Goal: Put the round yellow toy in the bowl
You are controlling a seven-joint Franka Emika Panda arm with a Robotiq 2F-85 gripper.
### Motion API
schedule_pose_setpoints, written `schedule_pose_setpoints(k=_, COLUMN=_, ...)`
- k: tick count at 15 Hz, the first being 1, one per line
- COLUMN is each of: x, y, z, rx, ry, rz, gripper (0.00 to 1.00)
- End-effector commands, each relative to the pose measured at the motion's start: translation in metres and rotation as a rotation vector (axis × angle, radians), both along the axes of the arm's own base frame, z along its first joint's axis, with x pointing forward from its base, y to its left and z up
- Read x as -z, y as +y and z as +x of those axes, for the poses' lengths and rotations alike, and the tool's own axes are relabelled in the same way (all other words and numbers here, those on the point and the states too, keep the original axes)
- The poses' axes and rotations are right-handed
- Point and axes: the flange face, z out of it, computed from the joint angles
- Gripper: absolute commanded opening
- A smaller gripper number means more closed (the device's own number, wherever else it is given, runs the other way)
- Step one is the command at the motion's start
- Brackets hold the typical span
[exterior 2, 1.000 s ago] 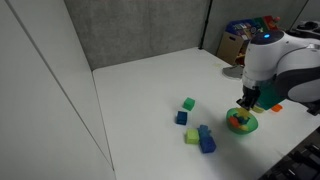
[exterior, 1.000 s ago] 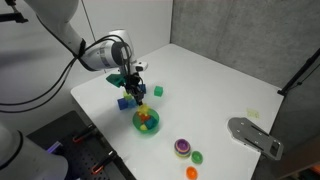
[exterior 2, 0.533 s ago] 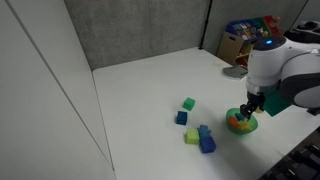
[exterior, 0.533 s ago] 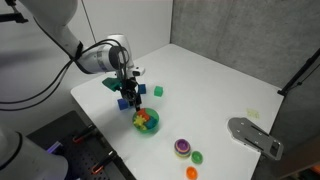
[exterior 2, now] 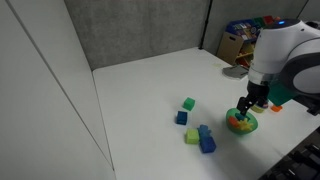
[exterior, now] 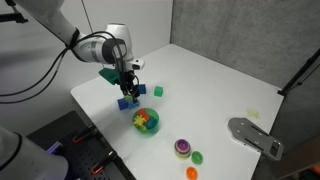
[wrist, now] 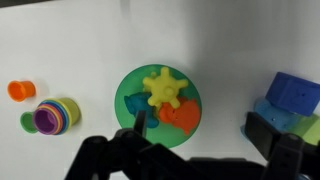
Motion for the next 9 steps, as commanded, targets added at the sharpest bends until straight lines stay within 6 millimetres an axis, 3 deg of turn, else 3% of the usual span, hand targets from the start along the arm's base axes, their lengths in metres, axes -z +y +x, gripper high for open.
schedule_pose_setpoints(k=1, x=-0.031, y=-0.014, z=-0.010, rx=-0.020, ry=-0.004, rz=0.081, gripper=1.00)
schedule_pose_setpoints(k=9, x=-0.104, y=-0.075, z=-0.018, rx=-0.009, ry=0.027, rz=0.227, gripper=1.00)
